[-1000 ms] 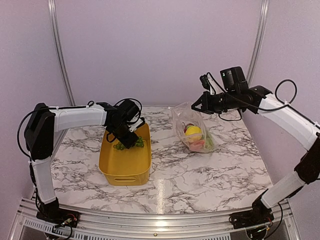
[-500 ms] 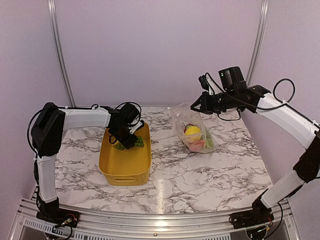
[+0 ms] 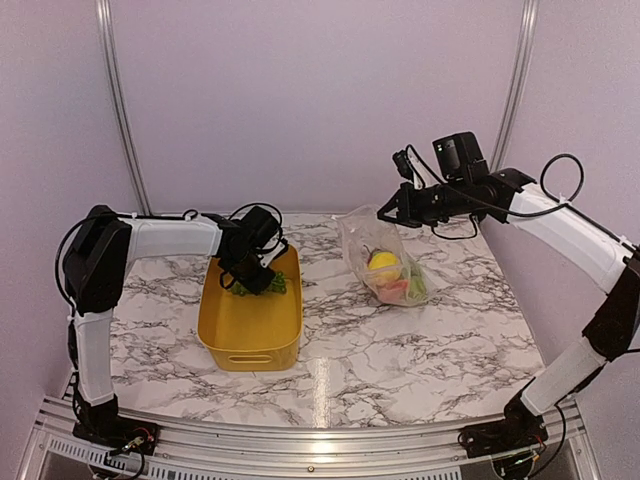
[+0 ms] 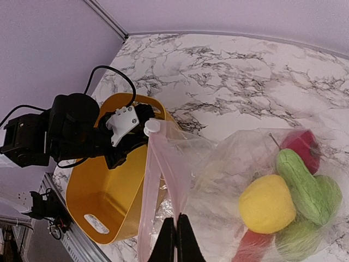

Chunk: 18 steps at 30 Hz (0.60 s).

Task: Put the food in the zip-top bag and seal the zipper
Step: Pick up the fake fruit from the bin.

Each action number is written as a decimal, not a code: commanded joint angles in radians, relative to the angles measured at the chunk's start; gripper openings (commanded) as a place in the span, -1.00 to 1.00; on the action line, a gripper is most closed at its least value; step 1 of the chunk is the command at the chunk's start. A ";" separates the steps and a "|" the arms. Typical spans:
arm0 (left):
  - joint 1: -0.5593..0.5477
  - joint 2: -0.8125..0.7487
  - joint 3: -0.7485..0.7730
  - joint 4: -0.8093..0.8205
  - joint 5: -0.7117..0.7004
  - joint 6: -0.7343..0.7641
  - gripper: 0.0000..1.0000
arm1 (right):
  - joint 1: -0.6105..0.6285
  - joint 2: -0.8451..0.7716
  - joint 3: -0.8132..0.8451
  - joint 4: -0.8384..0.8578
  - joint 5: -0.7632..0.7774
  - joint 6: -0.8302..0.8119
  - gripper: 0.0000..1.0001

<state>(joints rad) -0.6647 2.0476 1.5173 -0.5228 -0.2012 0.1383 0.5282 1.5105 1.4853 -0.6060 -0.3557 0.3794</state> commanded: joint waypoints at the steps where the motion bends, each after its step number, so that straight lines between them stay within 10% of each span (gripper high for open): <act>1: -0.003 -0.086 -0.045 0.006 0.011 -0.075 -0.71 | 0.004 0.019 0.049 0.002 -0.019 -0.030 -1.00; 18: -0.102 -0.287 -0.178 0.028 -0.007 -0.339 -1.00 | 0.003 0.085 0.095 -0.019 -0.078 -0.049 -1.00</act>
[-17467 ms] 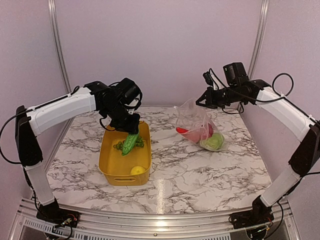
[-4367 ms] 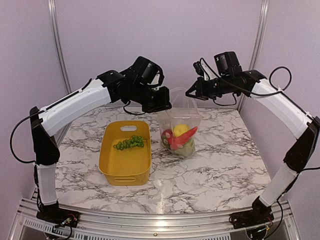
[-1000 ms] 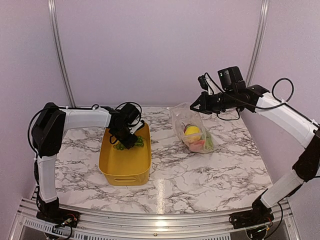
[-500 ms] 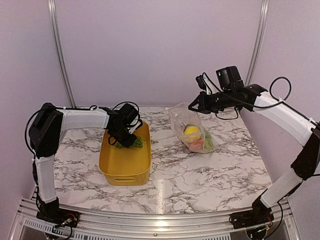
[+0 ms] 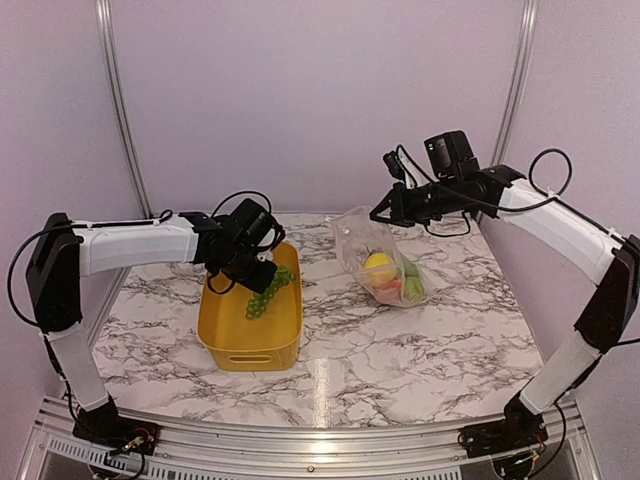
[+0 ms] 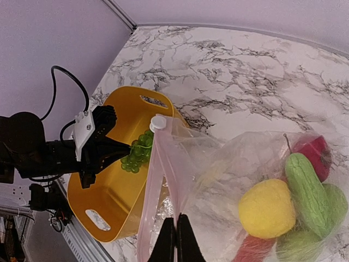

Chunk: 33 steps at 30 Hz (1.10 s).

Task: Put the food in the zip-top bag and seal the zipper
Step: Pick up the fake fruit from the bin, then place the fake fruit in the zipper food storage bag.

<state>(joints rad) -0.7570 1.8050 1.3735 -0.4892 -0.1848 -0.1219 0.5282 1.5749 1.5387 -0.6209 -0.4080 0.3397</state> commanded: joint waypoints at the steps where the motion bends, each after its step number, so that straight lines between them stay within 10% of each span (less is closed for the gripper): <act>1: -0.012 -0.050 -0.044 -0.004 -0.027 -0.094 -1.00 | 0.003 0.027 0.045 -0.007 -0.031 -0.011 -1.00; 33: -0.027 -0.363 0.036 -0.004 -0.035 -0.206 -1.00 | 0.006 0.047 0.167 -0.060 0.000 -0.003 -1.00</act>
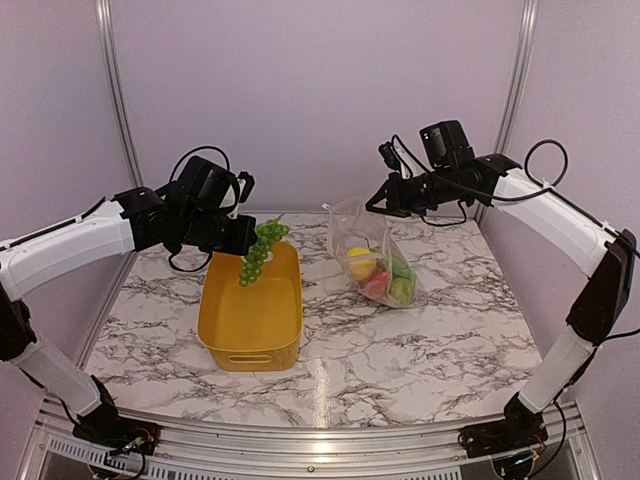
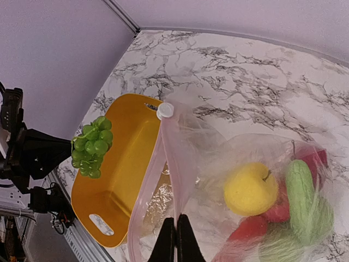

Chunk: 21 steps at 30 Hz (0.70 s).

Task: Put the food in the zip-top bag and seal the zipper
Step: Place the fake fruit in the zipper food storage bag.

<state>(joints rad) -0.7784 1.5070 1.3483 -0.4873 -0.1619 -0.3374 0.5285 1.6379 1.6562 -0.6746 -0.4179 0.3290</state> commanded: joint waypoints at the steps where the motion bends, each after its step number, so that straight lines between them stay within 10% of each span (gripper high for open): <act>1: -0.005 -0.082 0.066 0.011 -0.066 0.018 -1.00 | 0.006 -0.024 0.041 -0.001 0.016 0.009 -1.00; 21: -0.074 -0.109 0.068 0.649 0.318 -0.062 -1.00 | 0.024 -0.102 0.068 -0.038 -0.030 0.084 -1.00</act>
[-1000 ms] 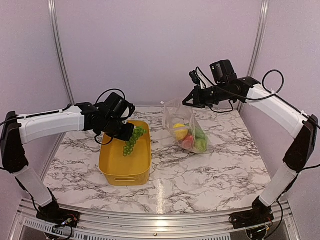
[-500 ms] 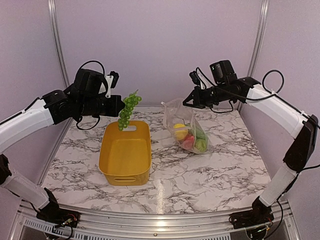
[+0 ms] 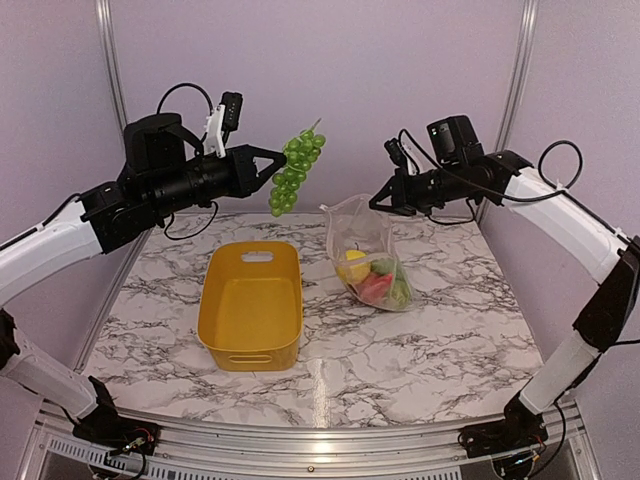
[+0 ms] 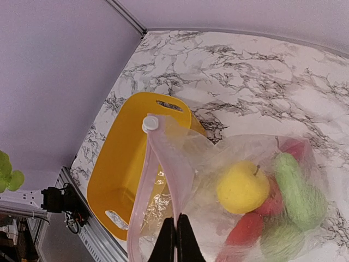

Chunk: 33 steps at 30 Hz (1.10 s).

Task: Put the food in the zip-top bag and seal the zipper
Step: Place the fake fruit in the zipper food storage bag.

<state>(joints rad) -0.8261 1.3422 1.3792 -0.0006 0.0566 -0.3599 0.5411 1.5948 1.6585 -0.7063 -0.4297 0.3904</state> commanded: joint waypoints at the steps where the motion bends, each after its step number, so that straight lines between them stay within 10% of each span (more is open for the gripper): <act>1: -0.034 0.075 0.047 0.179 0.104 -0.044 -1.00 | 0.013 -0.059 0.069 -0.013 -0.017 0.021 -1.00; 26: -0.087 0.415 0.131 0.407 0.140 -0.170 -0.99 | 0.012 -0.061 0.092 -0.024 -0.044 0.040 -1.00; 33: -0.086 0.397 0.070 0.334 0.086 -0.147 -0.28 | 0.011 -0.063 0.112 -0.022 -0.036 0.047 -1.00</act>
<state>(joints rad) -0.9108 1.7531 1.4731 0.3584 0.1875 -0.5297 0.5419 1.5623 1.7054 -0.7582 -0.4511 0.4217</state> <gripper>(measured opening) 0.299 0.003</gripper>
